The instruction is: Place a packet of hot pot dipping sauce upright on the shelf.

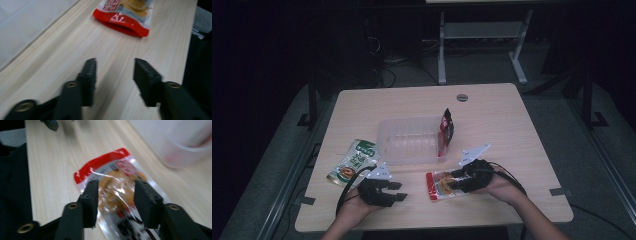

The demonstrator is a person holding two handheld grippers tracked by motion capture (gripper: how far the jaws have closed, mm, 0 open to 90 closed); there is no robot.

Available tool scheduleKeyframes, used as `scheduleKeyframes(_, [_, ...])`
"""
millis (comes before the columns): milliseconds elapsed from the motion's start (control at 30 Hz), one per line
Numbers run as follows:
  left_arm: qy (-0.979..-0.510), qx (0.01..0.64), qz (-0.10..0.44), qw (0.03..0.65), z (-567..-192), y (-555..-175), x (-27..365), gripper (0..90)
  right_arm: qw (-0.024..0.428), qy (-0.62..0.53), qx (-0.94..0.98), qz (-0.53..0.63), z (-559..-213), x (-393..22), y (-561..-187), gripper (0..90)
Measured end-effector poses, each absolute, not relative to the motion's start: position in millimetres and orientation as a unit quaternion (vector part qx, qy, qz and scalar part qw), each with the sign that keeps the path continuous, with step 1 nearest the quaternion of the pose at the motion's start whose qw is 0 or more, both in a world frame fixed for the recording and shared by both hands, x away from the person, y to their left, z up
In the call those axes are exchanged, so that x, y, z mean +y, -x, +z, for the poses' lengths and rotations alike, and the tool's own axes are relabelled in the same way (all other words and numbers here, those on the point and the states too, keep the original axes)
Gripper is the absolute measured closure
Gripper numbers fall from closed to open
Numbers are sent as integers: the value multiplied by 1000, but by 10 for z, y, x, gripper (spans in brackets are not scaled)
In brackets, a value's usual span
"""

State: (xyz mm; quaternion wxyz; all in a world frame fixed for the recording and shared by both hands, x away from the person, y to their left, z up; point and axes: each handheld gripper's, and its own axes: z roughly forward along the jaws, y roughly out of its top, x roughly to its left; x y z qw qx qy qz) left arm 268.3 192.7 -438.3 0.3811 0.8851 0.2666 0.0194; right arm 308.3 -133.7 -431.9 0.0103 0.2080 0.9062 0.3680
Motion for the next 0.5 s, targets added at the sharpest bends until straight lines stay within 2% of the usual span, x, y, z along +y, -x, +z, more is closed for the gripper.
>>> scheduleKeyframes(33, [-885, 261, 14, 384, -4344, -2688, 1886, 675, 19, -235, 896, 376, -4278, -1438, -3044, 478])
scheduleKeyframes(100, [-885, 259, 12, 386, -4323, -2698, 1863, 765, 24, -240, 893, 379, -4271, -1475, -3036, 458])
scheduleKeyframes(133, [-887, 255, 8, 385, -4300, -2713, 1835, 765, 31, -250, 890, 380, -4257, -1526, -3024, 436])
scheduleKeyframes(167, [-886, 252, 3, 388, -4274, -2719, 1786, 864, 41, -269, 882, 384, -4238, -1628, -3003, 404])
scheduleKeyframes(200, [-886, 252, 3, 388, -4274, -2719, 1786, 895, 44, -279, 879, 385, -4231, -1674, -2990, 394])
scheduleKeyframes(500, [-898, 209, -10, 387, -4206, -2798, 1486, 897, 67, -332, 860, 383, -4252, -2035, -2877, 353])
